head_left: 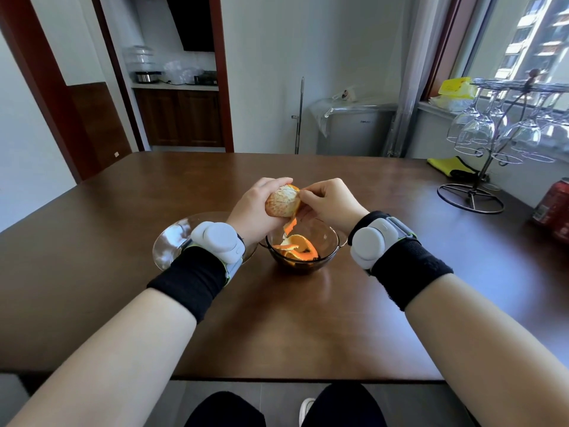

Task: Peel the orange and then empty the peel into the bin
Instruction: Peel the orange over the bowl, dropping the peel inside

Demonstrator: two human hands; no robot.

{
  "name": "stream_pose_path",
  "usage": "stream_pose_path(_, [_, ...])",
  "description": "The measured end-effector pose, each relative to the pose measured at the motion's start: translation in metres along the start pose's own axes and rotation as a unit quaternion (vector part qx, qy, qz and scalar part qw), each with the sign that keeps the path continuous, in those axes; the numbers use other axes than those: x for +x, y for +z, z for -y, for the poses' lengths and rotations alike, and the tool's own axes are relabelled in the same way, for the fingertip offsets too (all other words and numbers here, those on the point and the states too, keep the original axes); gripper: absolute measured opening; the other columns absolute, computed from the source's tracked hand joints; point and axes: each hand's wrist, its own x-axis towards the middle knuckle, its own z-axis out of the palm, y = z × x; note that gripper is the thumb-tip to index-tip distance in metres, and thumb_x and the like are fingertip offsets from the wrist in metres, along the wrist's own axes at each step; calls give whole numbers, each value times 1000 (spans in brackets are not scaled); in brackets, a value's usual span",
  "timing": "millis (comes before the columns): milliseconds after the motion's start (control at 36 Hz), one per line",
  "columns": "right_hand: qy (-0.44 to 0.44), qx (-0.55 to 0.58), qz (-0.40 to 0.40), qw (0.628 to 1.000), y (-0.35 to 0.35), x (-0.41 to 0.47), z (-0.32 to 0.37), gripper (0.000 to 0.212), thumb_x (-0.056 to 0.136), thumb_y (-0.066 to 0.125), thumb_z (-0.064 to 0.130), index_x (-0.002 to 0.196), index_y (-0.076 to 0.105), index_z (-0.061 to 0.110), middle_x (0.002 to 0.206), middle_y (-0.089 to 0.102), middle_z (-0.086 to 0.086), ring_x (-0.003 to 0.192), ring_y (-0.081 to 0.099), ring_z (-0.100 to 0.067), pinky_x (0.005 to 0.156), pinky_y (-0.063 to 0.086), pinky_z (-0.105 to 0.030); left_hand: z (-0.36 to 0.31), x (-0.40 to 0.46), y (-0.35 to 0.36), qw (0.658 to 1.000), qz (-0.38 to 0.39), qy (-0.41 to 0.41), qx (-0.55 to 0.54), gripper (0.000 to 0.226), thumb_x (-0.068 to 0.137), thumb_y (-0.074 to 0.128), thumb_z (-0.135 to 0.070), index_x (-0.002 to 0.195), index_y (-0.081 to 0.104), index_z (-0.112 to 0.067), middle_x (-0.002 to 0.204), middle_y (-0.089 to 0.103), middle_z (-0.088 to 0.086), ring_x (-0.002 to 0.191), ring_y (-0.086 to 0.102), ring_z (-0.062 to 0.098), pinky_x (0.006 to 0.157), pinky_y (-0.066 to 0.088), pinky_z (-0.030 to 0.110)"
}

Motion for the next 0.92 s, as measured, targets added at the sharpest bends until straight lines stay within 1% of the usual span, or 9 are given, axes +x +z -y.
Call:
stream_pose_path(83, [7,10,13,1000,-2,1,1,23,90,61,25,88,75,7,78,75,-12,75,73,-26,78,60,-39,1,1,-1,1000,-15,6,-12,67,73,78,-4,134,54,-18,130,50,4,111,49,11,83,41,5])
stream_pose_path(139, [20,29,30,999,-4,1,3,23,89,64,25,91,75,5,80,75,-14,76,73,-27,78,60,-36,1,0,0,1000,-19,10,-14,66,73,78,-4,133,55,-19,128,51,3,110,48,10,82,41,3])
stream_pose_path(278, [38,23,68,997,-12,-1,8,18,88,64,15,92,73,0,78,74,-11,65,71,-14,70,59,-24,1,-3,3,1000,-1,19,-9,66,75,77,-4,134,53,-20,130,49,3,115,50,16,93,47,26])
stream_pose_path(361, [48,40,59,996,-11,-2,11,14,88,62,8,90,72,-3,74,72,-11,56,69,-9,59,56,-17,0,-2,2,1000,23,13,7,68,76,75,-4,137,49,-21,133,45,3,117,48,16,95,46,28])
stream_pose_path(444, [63,60,48,995,-8,-3,11,13,87,61,5,84,72,0,71,71,-11,55,69,-10,57,56,-17,-2,2,-1,997,70,-8,12,72,76,75,-8,138,44,-28,138,36,5,117,45,17,93,44,24])
stream_pose_path(528, [75,70,40,994,-6,-4,10,13,86,60,3,85,72,-2,71,71,-11,55,69,-11,59,58,-20,-6,5,-4,994,95,-52,4,66,81,72,-24,138,41,-36,139,33,3,119,44,18,95,44,27])
stream_pose_path(667, [79,71,29,994,-6,-4,10,14,84,60,3,84,74,1,73,73,-11,57,70,-12,58,58,-19,-7,5,-4,993,71,-51,80,54,85,57,-59,134,44,-38,125,53,3,111,52,22,94,49,43])
stream_pose_path(778, [86,89,40,992,-7,-4,10,13,83,60,2,80,73,1,74,73,-15,63,72,-18,65,60,-24,-7,4,-5,996,77,-47,28,47,85,59,-56,125,53,-35,117,59,1,103,57,20,88,52,38])
stream_pose_path(917, [86,120,41,988,-10,-5,9,11,80,62,0,77,73,-1,67,72,-12,63,72,-20,60,58,-23,-5,5,-6,994,103,-26,-8,35,88,57,-53,120,54,-38,113,59,-2,103,58,19,85,52,32])
